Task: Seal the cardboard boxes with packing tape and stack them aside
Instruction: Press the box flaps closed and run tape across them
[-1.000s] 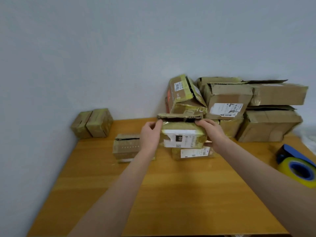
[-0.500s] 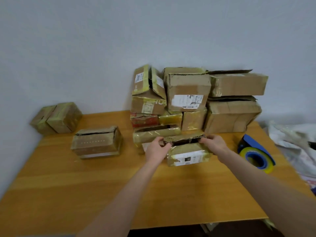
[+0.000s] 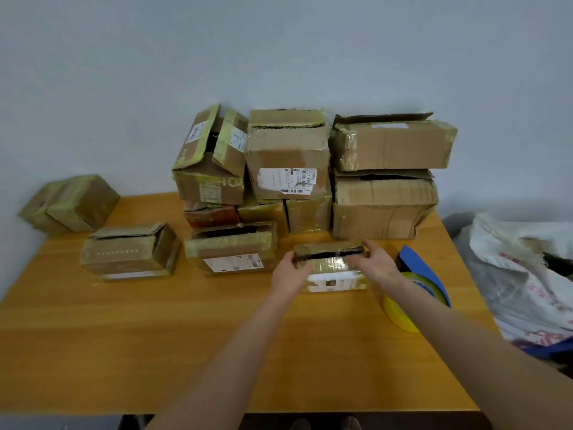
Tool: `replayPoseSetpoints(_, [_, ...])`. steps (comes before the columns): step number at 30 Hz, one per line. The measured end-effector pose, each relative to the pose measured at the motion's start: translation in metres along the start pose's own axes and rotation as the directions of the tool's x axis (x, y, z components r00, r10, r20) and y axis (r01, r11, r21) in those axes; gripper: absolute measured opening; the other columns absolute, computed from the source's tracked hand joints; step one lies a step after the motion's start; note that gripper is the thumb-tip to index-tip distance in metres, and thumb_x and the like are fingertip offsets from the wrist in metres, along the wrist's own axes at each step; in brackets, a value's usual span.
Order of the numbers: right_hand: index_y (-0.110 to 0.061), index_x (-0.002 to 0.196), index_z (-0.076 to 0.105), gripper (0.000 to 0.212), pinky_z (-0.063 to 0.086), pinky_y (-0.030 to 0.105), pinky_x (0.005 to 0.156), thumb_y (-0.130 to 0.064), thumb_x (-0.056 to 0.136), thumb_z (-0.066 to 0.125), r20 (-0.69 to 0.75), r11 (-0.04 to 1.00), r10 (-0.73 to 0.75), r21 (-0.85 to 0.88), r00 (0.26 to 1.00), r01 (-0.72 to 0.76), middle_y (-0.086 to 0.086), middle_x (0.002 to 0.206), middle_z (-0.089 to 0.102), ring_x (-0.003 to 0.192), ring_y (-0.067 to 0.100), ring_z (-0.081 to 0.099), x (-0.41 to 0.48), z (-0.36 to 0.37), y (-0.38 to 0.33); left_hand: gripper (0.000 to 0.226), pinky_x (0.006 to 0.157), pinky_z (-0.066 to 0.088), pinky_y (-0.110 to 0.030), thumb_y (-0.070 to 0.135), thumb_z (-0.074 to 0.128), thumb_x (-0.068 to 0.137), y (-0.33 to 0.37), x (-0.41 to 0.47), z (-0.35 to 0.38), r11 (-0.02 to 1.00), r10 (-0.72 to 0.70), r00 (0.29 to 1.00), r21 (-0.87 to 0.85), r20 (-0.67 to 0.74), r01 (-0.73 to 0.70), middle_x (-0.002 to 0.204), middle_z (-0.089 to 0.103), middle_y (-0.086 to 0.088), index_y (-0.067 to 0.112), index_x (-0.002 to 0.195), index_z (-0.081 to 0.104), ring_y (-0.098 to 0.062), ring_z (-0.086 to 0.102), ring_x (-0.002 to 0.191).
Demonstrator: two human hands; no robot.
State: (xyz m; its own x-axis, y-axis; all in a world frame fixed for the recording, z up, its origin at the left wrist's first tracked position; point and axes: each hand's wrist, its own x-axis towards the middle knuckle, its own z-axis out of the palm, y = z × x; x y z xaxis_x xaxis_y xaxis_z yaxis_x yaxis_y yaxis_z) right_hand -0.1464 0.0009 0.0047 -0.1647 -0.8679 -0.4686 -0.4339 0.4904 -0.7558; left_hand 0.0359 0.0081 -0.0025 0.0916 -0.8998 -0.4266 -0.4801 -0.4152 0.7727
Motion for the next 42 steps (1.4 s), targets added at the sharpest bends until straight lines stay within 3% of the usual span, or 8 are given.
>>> replayPoseSetpoints(4, [-0.013,0.143,0.042,0.053,0.052,0.042,0.085,-0.028,0.095,0.058,-0.024,0.993,-0.018,-0.114,1.0,0.015,0.006,0.096,0.063,0.094,0.029,0.064,0.002,-0.003,0.001,0.081,0.1,0.044,-0.037,0.035,0.067,0.087,-0.012,0.005,-0.003,0.98,0.093,0.996,0.177,-0.013,-0.089,0.147,0.042,-0.003,0.026,0.152,0.02,-0.024,0.045,0.13])
replayPoseSetpoints(10, [-0.016,0.143,0.043,0.051,0.051,0.042,0.088,-0.042,0.099,0.048,-0.126,0.967,-0.043,-0.254,0.991,0.01,0.014,0.122,0.062,0.106,0.032,0.06,0.001,-0.004,0.013,0.058,0.08,0.055,-0.026,0.037,0.061,0.091,-0.029,0.011,-0.002,0.844,0.325,0.942,0.422,0.087,-0.33,0.13,0.054,-0.003,0.038,0.144,0.036,-0.012,0.058,0.083])
replayPoseSetpoints(14, [-0.026,0.14,0.045,0.046,0.052,0.038,0.078,-0.042,0.097,0.052,-0.148,0.935,-0.063,-0.354,0.987,0.007,0.007,0.107,0.066,0.098,0.028,0.062,-0.001,-0.009,0.023,0.053,0.091,0.05,-0.03,0.034,0.055,0.096,-0.033,0.005,0.008,0.8,0.373,0.924,0.473,0.089,-0.369,0.134,0.051,-0.004,0.034,0.145,0.037,-0.018,0.058,0.107])
replayPoseSetpoints(28, [-0.029,0.122,0.045,0.037,0.048,0.032,0.06,-0.046,0.092,0.058,0.067,0.776,-0.17,-0.606,0.983,0.176,-0.002,0.087,0.061,0.082,0.022,0.062,0.014,-0.025,0.037,0.023,0.073,0.047,-0.02,0.029,0.059,0.094,-0.037,-0.022,0.035,0.94,0.269,0.907,0.293,-0.323,-0.174,0.116,0.063,0.007,0.028,0.116,0.065,-0.008,0.058,0.092])
replayPoseSetpoints(31, [-0.028,0.119,0.043,0.036,0.049,0.031,0.054,-0.049,0.092,0.055,0.086,0.74,-0.226,-0.633,0.97,0.229,-0.001,0.086,0.063,0.076,0.022,0.062,0.014,-0.025,0.041,0.037,0.091,0.044,-0.026,0.029,0.05,0.098,-0.032,-0.028,0.044,0.806,0.379,0.875,0.572,-0.301,-0.153,0.138,0.048,0.001,0.026,0.134,0.052,-0.017,0.049,0.118])
replayPoseSetpoints(34, [-0.027,0.117,0.042,0.036,0.051,0.03,0.052,-0.048,0.092,0.056,0.1,0.734,-0.244,-0.631,0.965,0.251,0.0,0.082,0.062,0.071,0.023,0.062,0.017,-0.026,0.042,0.058,0.119,0.008,-0.035,0.045,0.022,0.1,-0.025,-0.038,0.059,0.556,0.45,0.893,0.777,0.015,-0.294,0.16,0.008,0.005,0.021,0.153,0.013,-0.018,0.001,0.148])
replayPoseSetpoints(37, [-0.026,0.115,0.041,0.035,0.051,0.032,0.053,-0.048,0.092,0.056,0.114,0.729,-0.249,-0.632,0.962,0.264,0.001,0.084,0.062,0.073,0.025,0.063,0.017,-0.026,0.042,0.069,0.118,-0.01,-0.037,0.059,-0.009,0.085,-0.033,-0.04,0.069,0.415,0.371,0.912,0.847,0.174,-0.331,0.155,-0.021,0.001,0.027,0.146,-0.015,-0.019,-0.023,0.142])
replayPoseSetpoints(42, [-0.027,0.119,0.04,0.036,0.049,0.032,0.054,-0.05,0.094,0.053,0.112,0.73,-0.272,-0.623,0.956,0.281,0.002,0.094,0.065,0.08,0.025,0.063,0.016,-0.025,0.048,0.064,0.115,-0.014,-0.035,0.055,-0.005,0.088,-0.041,-0.033,0.069,0.363,0.392,0.901,0.869,0.186,-0.337,0.151,-0.025,0.001,0.027,0.144,-0.015,-0.021,-0.02,0.144])
